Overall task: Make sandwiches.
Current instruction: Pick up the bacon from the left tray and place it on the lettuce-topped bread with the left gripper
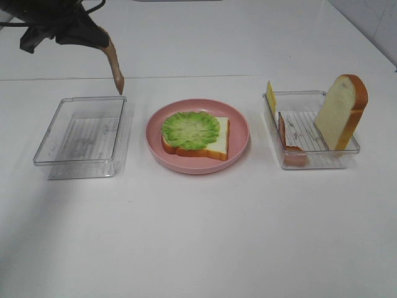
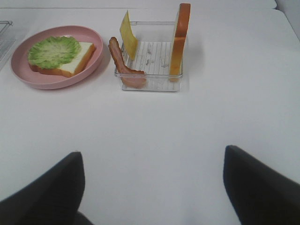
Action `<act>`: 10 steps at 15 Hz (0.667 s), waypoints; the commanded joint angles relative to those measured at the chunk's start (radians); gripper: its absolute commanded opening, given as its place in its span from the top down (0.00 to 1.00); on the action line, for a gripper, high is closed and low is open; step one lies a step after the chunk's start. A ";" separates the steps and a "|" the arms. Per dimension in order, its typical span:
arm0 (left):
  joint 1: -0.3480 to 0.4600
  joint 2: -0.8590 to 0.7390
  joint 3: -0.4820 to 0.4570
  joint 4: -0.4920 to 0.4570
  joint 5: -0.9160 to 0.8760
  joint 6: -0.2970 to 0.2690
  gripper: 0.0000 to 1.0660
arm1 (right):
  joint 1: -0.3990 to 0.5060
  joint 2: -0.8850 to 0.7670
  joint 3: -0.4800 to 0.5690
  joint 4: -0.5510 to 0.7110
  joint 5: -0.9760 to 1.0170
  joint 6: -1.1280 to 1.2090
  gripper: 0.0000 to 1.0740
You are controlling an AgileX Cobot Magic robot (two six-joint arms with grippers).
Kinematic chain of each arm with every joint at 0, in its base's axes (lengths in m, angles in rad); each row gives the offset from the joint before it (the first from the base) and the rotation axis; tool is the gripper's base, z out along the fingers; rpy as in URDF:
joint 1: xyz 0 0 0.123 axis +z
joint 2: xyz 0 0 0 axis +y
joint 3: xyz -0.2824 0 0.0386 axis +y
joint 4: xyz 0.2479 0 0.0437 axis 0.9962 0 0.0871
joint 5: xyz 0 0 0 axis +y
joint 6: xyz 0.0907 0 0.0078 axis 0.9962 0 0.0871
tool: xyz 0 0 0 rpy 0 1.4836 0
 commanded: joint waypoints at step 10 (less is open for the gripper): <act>-0.218 0.212 -0.020 -0.515 -0.040 0.294 1.00 | -0.002 -0.011 0.001 0.002 -0.012 0.006 0.29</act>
